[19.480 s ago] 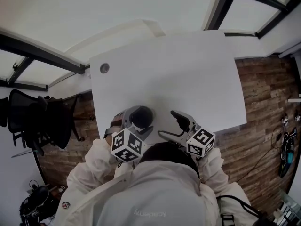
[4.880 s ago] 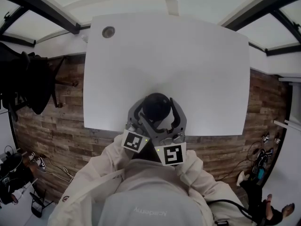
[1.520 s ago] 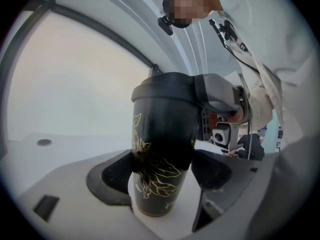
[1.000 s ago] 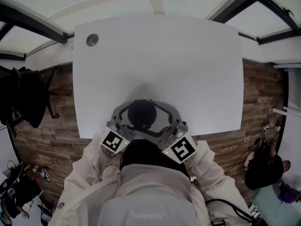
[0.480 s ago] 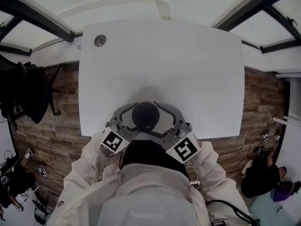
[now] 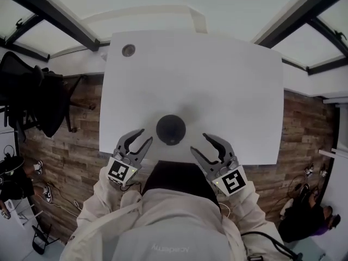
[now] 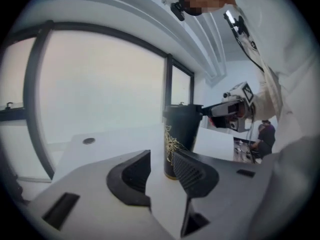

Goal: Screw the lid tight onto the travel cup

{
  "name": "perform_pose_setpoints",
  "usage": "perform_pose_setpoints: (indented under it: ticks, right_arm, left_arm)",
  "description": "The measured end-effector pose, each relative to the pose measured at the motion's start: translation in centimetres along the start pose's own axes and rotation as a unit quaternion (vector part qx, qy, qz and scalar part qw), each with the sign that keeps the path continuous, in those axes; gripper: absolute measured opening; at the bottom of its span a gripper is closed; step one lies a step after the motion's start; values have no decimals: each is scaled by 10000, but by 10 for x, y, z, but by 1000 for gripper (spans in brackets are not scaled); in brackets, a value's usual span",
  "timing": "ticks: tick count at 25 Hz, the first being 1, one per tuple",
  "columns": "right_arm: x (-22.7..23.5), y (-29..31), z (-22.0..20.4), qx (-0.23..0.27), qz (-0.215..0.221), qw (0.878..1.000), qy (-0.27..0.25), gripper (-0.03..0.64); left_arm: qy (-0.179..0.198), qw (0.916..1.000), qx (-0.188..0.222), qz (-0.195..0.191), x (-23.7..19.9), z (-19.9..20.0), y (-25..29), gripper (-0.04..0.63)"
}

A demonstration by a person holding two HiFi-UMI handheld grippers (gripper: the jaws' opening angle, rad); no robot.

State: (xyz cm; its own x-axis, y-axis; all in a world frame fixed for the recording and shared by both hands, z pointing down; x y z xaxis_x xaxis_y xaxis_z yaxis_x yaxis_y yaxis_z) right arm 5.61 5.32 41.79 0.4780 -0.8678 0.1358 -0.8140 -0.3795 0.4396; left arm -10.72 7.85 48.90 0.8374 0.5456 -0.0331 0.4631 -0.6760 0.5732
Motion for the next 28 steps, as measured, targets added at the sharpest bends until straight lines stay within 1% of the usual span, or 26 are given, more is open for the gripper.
perform_pose_setpoints:
  ticks: [1, 2, 3, 4, 5, 7, 10, 12, 15, 17, 21, 24, 28]
  right_arm:
    - [5, -6, -3, -31, -276, 9996, 97, 136]
    - [10, -11, -6, -53, -521, 9984, 198, 77]
    - [12, -16, -6, -49, -721, 9969, 309, 64]
    - [12, -21, -3, -11, -880, 9951, 444, 35]
    - [12, -27, 1, 58, -1003, 9931, 608, 27]
    - [12, -34, 12, 174, -1191, 9886, 901, 23]
    - [13, -43, 32, 244, -1551, 9808, 1155, 23]
    - [14, -49, 46, 305, -1851, 9751, 1183, 23]
    - [14, -59, 69, 459, -2111, 9703, 1087, 21]
    - [14, -66, 79, 522, -2228, 9677, 1057, 21]
    - [16, -72, 95, 566, -2440, 9639, 908, 20]
    - [15, -68, 101, 591, -2468, 9632, 885, 20]
    - [17, -67, 95, 578, -2535, 9594, 1089, 20]
  left_arm:
    - [-189, 9996, 62, 216, -4, 1, -8, 132]
    - [-348, 9984, 156, 407, -5, 5, -15, 96]
    - [-467, 9969, 259, 582, -6, 11, -22, 51]
    - [-563, 9951, 355, 737, -6, 18, -30, 23]
    - [-651, 9931, 449, 868, -5, 27, -37, 9]
    - [-783, 9892, 630, 1067, -4, 49, -47, 8]
    - [-722, 9853, 816, 1315, 2, 81, -56, 8]
    - [-623, 9837, 883, 1438, 5, 98, -61, 8]
    - [-681, 9799, 1005, 1582, -4, 117, -69, 8]
    - [-652, 9796, 1054, 1580, -9, 126, -77, 8]
    - [-339, 9797, 1180, 1584, -15, 141, -86, 6]
    - [-346, 9803, 1215, 1520, -15, 145, -87, 6]
    - [-381, 9817, 1130, 1488, -14, 139, -83, 6]
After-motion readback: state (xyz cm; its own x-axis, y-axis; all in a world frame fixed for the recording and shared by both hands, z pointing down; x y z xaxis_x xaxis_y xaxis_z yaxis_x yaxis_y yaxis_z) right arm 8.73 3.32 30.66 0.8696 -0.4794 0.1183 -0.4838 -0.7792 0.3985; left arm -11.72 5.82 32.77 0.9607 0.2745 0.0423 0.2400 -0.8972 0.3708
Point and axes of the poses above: the fingertips, and each gripper's own axes: y forward along the fingers, x to its right, z out of its top, the point moved 1 cm from there along -y, backward along the fingers, and after that the axes turned 13 degrees about -x, right-handed, at the moved point
